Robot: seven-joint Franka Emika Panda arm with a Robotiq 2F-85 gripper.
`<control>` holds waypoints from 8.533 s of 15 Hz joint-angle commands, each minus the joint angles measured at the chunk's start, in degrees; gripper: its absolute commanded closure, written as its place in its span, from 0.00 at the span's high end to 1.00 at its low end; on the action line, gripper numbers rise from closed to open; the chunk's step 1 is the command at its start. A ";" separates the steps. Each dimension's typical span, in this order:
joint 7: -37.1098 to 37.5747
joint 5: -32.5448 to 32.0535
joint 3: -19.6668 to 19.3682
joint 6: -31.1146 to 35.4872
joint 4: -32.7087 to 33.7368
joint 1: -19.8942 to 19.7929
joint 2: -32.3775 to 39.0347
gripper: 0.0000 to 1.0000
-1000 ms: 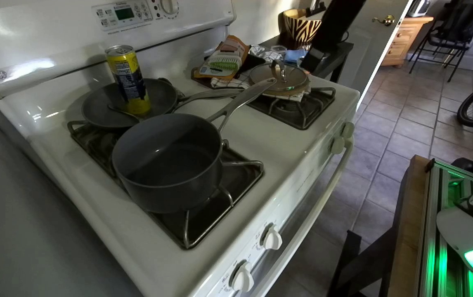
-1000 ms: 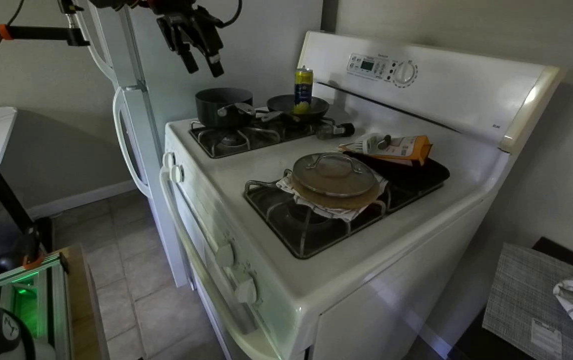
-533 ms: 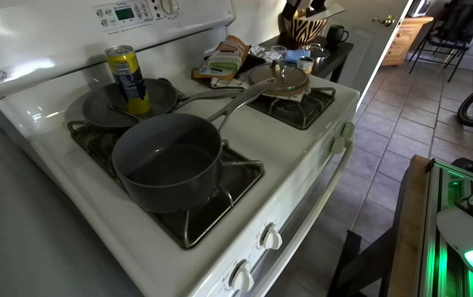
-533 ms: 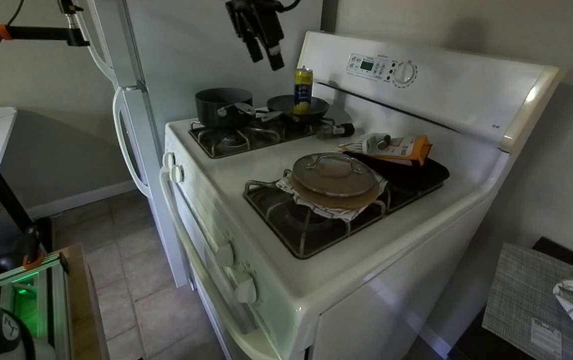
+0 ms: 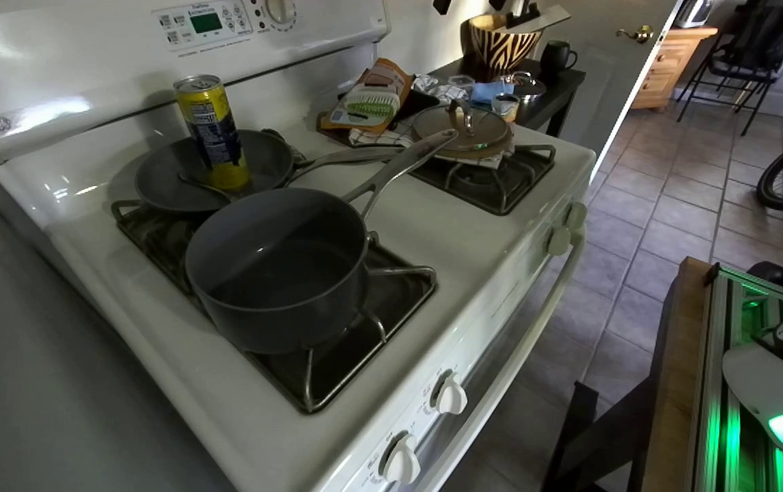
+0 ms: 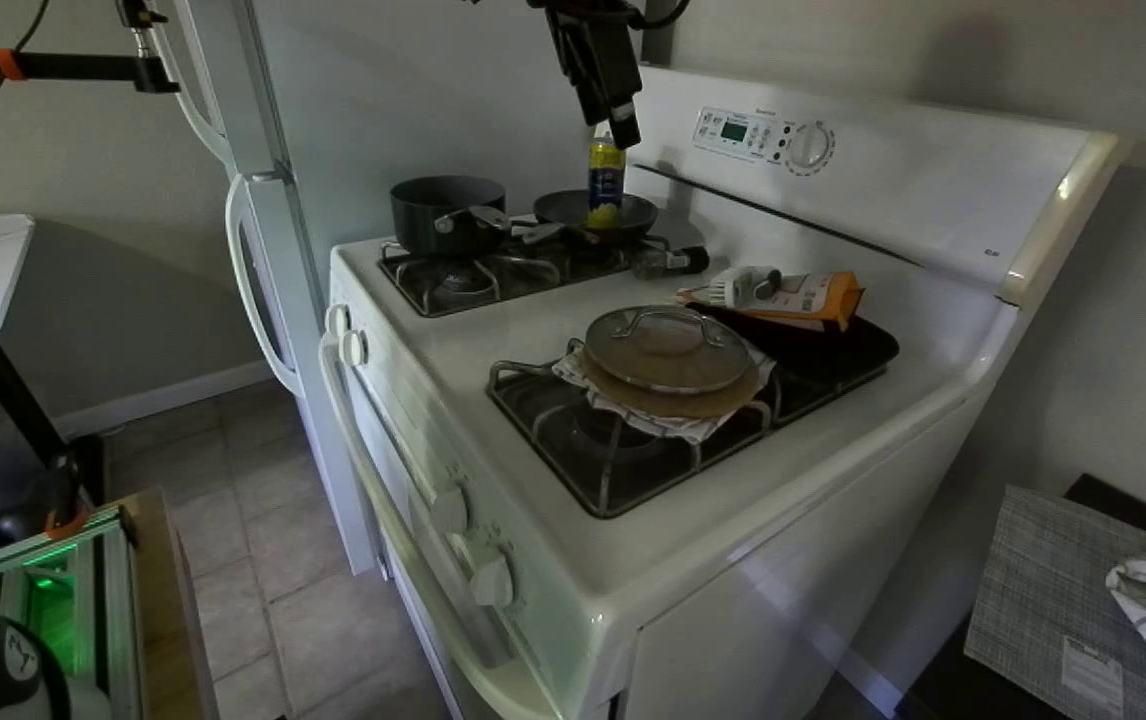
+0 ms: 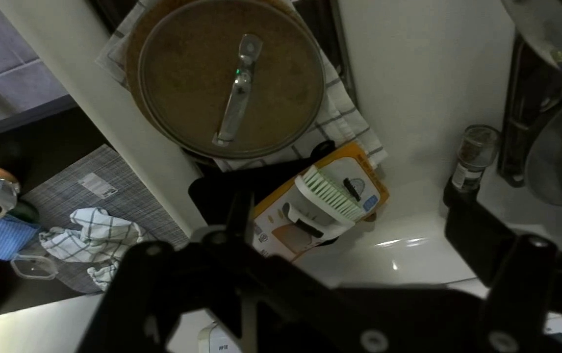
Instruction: Pick up the jar from the stove and put it on the pan.
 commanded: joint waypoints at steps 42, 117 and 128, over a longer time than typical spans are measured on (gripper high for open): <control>9.02 6.85 -12.58 -10.27 80.37 17.49 74.15 0.88; -20.13 -3.11 -12.24 -22.49 98.67 32.96 70.51 0.47; -29.09 -1.76 -9.57 -20.54 97.07 33.64 73.11 0.22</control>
